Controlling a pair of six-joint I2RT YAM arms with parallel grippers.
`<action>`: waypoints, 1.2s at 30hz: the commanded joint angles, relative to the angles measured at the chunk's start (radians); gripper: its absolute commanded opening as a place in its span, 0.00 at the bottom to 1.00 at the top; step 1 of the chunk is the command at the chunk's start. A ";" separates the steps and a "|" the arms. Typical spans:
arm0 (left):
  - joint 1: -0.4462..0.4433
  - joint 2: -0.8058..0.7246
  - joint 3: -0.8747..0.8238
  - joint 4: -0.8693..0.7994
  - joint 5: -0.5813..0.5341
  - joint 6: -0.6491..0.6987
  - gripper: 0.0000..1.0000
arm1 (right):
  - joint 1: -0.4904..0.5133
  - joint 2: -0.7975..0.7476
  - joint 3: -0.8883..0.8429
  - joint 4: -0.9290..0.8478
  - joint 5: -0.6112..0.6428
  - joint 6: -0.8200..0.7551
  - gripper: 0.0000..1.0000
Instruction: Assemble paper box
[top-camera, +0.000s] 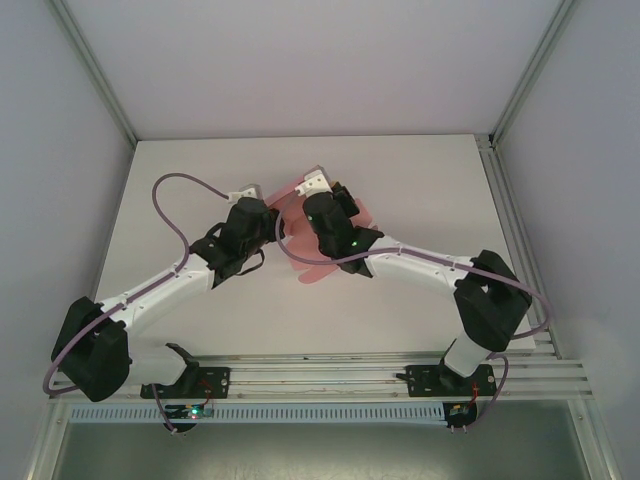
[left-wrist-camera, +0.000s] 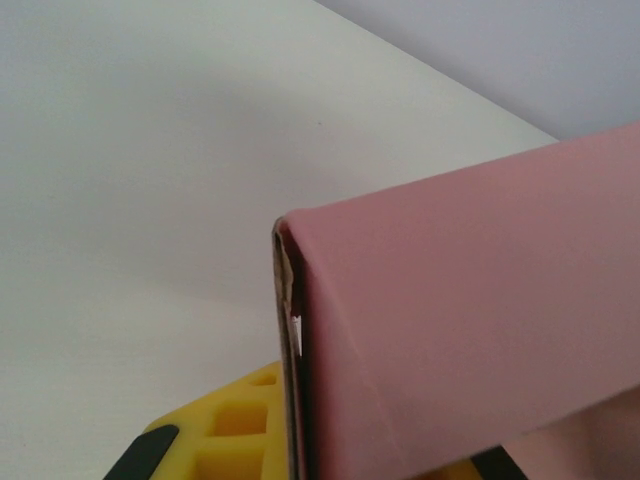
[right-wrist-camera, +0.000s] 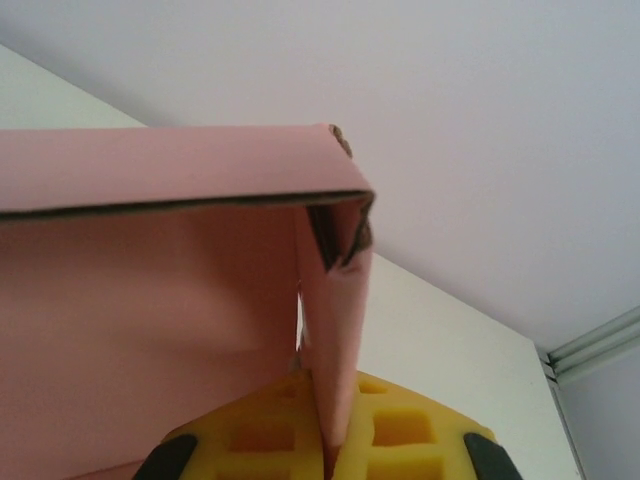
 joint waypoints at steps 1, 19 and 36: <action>-0.008 -0.017 0.031 -0.112 -0.030 -0.021 0.00 | -0.059 -0.067 -0.044 -0.028 0.092 0.027 0.03; 0.000 0.089 0.177 -0.087 -0.355 1.328 0.00 | -0.195 -0.848 -0.498 0.029 -0.792 0.186 0.98; -0.175 0.468 0.733 -1.146 -0.193 2.412 0.00 | -0.487 -1.004 -0.571 -0.156 -0.966 0.365 0.98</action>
